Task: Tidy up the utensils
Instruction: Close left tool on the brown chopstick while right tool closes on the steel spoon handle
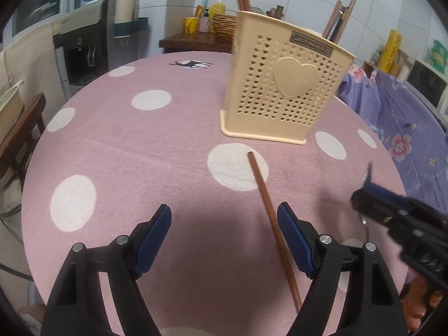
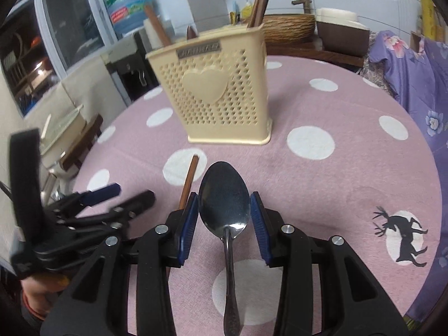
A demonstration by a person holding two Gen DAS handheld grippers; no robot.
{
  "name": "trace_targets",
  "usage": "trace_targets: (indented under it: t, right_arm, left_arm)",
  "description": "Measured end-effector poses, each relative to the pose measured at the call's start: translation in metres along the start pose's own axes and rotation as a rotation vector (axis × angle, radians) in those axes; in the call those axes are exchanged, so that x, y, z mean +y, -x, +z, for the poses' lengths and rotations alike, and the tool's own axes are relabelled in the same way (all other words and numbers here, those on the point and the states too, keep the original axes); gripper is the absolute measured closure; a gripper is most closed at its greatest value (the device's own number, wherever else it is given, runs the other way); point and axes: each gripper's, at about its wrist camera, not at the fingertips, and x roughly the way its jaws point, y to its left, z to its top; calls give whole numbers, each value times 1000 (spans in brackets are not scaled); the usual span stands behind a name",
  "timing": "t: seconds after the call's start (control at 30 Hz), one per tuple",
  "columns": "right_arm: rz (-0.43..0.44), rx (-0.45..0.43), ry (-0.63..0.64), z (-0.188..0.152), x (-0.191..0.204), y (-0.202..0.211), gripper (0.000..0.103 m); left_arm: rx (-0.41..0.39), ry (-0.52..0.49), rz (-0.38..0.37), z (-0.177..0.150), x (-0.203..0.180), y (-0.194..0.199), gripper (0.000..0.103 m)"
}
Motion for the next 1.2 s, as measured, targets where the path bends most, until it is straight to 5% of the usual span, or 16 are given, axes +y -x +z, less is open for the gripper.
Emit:
trace_targets:
  t: [0.4,0.77,1.2]
  right_arm:
    - [-17,-106,-24,13,-3,44,64]
    - [-27,-107,-34,11,-6,44,65]
    - [-43,-102,-48,8,-8,41,65]
  left_arm:
    - [88,-93,14,24,-31,-41,46]
    - [129,-144,74,32,-48,-60,82]
    - [103,-152,105,31,-56,-60,94]
